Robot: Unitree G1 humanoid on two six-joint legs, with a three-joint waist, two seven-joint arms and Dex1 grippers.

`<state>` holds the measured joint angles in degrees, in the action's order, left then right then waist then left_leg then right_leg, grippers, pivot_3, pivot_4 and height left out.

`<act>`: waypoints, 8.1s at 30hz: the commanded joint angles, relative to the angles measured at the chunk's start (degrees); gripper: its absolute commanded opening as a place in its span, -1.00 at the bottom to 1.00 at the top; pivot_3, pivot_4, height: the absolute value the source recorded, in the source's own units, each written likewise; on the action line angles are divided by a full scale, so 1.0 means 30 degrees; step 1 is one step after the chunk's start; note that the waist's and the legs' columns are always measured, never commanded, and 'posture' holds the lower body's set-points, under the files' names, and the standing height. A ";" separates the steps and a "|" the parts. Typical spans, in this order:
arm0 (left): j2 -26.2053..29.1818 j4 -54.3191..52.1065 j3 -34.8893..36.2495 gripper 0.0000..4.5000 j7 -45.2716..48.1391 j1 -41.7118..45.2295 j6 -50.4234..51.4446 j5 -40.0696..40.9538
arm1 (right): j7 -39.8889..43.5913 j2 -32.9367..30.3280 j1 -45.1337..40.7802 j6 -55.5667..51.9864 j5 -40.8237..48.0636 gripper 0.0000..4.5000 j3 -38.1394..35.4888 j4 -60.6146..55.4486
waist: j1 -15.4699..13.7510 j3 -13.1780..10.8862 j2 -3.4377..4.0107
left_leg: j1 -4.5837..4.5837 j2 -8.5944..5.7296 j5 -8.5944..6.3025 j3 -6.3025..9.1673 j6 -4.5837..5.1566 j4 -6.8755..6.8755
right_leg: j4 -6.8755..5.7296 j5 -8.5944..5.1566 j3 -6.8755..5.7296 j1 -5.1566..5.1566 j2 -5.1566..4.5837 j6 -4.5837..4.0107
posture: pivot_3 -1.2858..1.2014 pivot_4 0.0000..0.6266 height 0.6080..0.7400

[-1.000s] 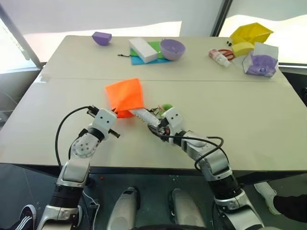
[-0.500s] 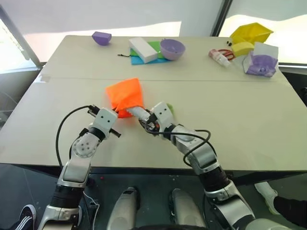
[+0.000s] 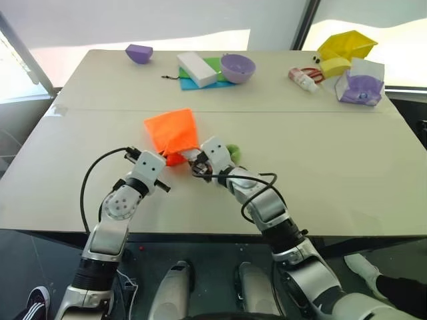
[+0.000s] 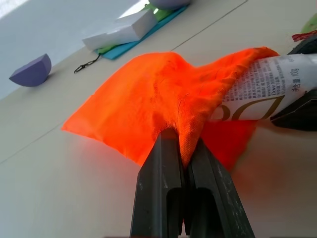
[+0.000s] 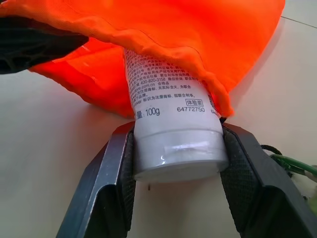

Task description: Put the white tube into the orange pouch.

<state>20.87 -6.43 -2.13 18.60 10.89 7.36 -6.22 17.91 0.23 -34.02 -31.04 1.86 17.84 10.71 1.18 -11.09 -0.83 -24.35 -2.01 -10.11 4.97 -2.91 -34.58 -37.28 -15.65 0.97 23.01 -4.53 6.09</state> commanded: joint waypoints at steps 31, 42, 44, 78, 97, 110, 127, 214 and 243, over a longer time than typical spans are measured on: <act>-0.0263 -0.1079 -0.0223 -1.00 0.0045 -0.0183 0.0287 0.0155 | -0.0265 0.3064 -0.3329 -0.2127 -0.0376 -0.19 -0.0925 0.3480 | 0.0024 0.0001 0.0000 | 0.0010 -0.0002 0.0007 -0.0002 -0.0009 0.0078 | -0.0039 0.0002 0.0028 0.0067 0.0011 0.0003 | 0.03 -0.52 1.00; -0.0303 -0.1104 -0.0310 -1.00 0.0160 -0.0200 0.0300 0.0139 | -0.0881 0.3811 -0.5547 0.0676 -0.0580 -0.19 -0.1115 0.7447 | 0.0035 0.0000 0.0001 | 0.0022 -0.0003 0.0008 -0.0002 -0.0012 0.0097 | -0.0043 0.0004 0.0028 0.0071 0.0015 0.0002 | 0.03 -0.52 1.00; -0.0311 -0.1106 -0.0296 -1.00 0.0148 -0.0206 0.0287 0.0132 | -0.0807 0.4103 -0.5962 0.1055 -0.0161 -0.19 -0.1578 0.8249 | 0.0034 0.0000 0.0001 | 0.0022 -0.0002 0.0009 -0.0001 -0.0011 0.0098 | -0.0049 0.0005 0.0027 0.0074 0.0018 0.0000 | 0.03 -0.52 1.00; 0.0155 -0.1236 0.0064 -1.00 0.0359 -0.1223 0.0187 0.0135 | 0.6362 -0.0854 -0.1505 -0.4324 0.2429 0.97 0.1224 -0.2781 | 0.0426 0.0002 -0.0003 | 0.0012 -0.0002 0.0010 0.0012 -0.0014 0.0137 | -0.0047 -0.0001 0.0027 0.0097 0.0013 0.0010 | 0.03 -0.52 1.00; 0.2759 -0.1368 0.2186 -1.00 0.1538 -0.3498 -0.0806 0.0888 | 0.6058 -0.4728 -0.1022 0.2211 0.1135 0.97 -0.1042 -0.1139 | 0.0394 0.0005 -0.0008 | 0.0005 0.0008 0.0011 -0.0009 -0.0015 0.0140 | 0.0001 -0.0006 0.0035 0.0081 -0.0012 -0.0002 | 0.03 -0.52 1.00; 0.2435 -0.1392 0.2017 -1.00 0.1305 -0.3278 -0.0803 0.0734 | 0.4827 -0.3753 -0.2442 0.4374 -0.0407 0.97 -0.1279 0.4529 | 0.0397 0.0004 -0.0006 | 0.0005 0.0002 0.0012 -0.0022 -0.0015 0.0141 | 0.0009 0.0001 0.0045 0.0079 -0.0006 0.0007 | 0.03 -0.52 1.00; 0.2402 -0.1320 0.2118 -1.00 0.1502 -0.3392 -0.0776 0.0996 | 0.6174 -0.3813 -0.1280 0.1328 0.2162 -0.99 -0.3716 0.1502 | 0.0372 0.0004 -0.0006 | 0.0018 0.0002 0.0013 -0.0020 -0.0014 0.0140 | -0.0005 0.0001 0.0046 0.0070 -0.0006 0.0008 | 0.03 -0.52 1.00; -0.0127 2.6051 -0.4371 0.13 2.0322 1.8427 -0.8478 -0.0629 | 0.2631 -0.3700 0.3171 0.2329 0.0855 -1.00 -0.2209 -0.3277 | 0.0018 -0.0001 -0.0031 | -0.0018 -0.0007 0.0066 -0.0047 0.0012 0.0093 | -0.0056 0.0023 0.0019 0.0065 0.0007 0.0088 | 0.03 -0.52 1.00; 0.0319 2.5894 -0.4275 -0.73 2.0757 1.7852 -0.9744 -0.1100 | 0.2545 -0.4046 0.2821 0.2007 0.0968 -1.00 -0.2755 -0.3574 | 0.0030 0.0000 -0.0031 | -0.0020 -0.0007 0.0066 -0.0044 0.0015 -0.0083 | -0.0209 0.0022 0.0020 0.0061 0.0010 0.0091 | 0.03 -0.52 1.00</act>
<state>20.47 71.82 -15.87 79.79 64.80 -21.03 -9.45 25.72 -11.37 -24.54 -25.75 4.65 11.17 2.30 1.27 -11.10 -0.93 -24.41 -2.02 -9.92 4.83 -2.87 -34.88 -37.95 -15.58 1.03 23.19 -4.50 6.36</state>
